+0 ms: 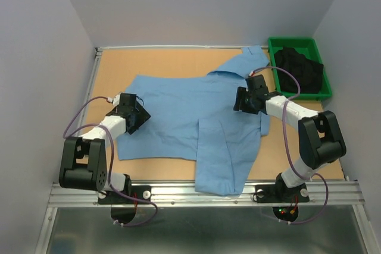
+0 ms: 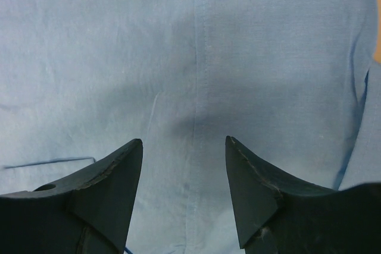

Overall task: Fold and stack the long sleeve shirts
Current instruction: Flatten the shirt out

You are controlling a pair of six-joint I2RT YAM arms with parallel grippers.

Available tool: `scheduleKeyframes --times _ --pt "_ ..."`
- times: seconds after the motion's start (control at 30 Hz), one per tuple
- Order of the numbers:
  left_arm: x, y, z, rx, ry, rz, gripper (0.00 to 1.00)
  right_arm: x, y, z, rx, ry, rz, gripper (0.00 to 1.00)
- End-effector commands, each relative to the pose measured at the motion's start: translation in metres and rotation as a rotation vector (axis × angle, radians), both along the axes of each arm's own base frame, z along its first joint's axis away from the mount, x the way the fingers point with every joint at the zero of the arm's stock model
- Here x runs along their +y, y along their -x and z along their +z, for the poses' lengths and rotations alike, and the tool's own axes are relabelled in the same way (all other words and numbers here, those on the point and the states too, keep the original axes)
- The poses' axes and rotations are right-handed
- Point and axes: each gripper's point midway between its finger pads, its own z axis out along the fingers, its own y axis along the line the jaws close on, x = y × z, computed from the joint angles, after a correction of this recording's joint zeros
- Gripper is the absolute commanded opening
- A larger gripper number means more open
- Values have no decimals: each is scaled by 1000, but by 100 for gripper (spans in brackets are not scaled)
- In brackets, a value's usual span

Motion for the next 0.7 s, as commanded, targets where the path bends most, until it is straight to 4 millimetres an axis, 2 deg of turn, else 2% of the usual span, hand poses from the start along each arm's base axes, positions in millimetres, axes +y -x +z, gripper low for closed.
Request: scheduleKeyframes --times 0.0,0.1,0.2,0.23,0.3,0.33,0.4,0.43,0.47,0.5,0.53,0.57,0.6,0.63,0.67 --pt "6 39 -9 113 18 64 74 -11 -1 5 -17 41 -39 63" --pt "16 39 13 68 1 97 74 -21 1 -2 4 84 -81 63" --pt "26 30 40 4 -45 108 75 -28 4 -9 25 118 -108 63" --pt "28 21 53 -30 -60 98 75 -29 4 -9 28 119 -112 63" --pt "32 6 66 -77 -95 84 78 -28 2 -6 19 120 -106 63" --pt "32 -11 82 -134 -113 66 79 -29 1 -6 18 128 -102 63" --pt "29 -30 89 -176 -127 28 79 -30 -1 -5 13 138 -99 63" --pt "26 -48 104 -236 -130 11 79 -30 -3 -4 10 146 -94 63" --pt "24 -57 107 -249 -129 9 79 -31 -4 -3 8 148 -94 63" --pt "23 -65 95 -220 -131 5 79 -31 -4 -6 15 151 -94 63" --pt "16 -78 102 -237 -134 -40 79 -30 -5 -5 14 152 -93 63" --pt "14 -86 99 -237 -138 -54 76 -30 -6 -6 16 148 -93 63" --pt "13 -92 82 -193 -141 -59 75 -29 -6 -6 19 148 -92 63" --pt "12 -102 84 -197 -141 -60 74 -29 -6 -8 23 146 -94 63" --pt "13 -108 68 -159 -148 -54 72 -29 -6 -8 26 147 -93 62"
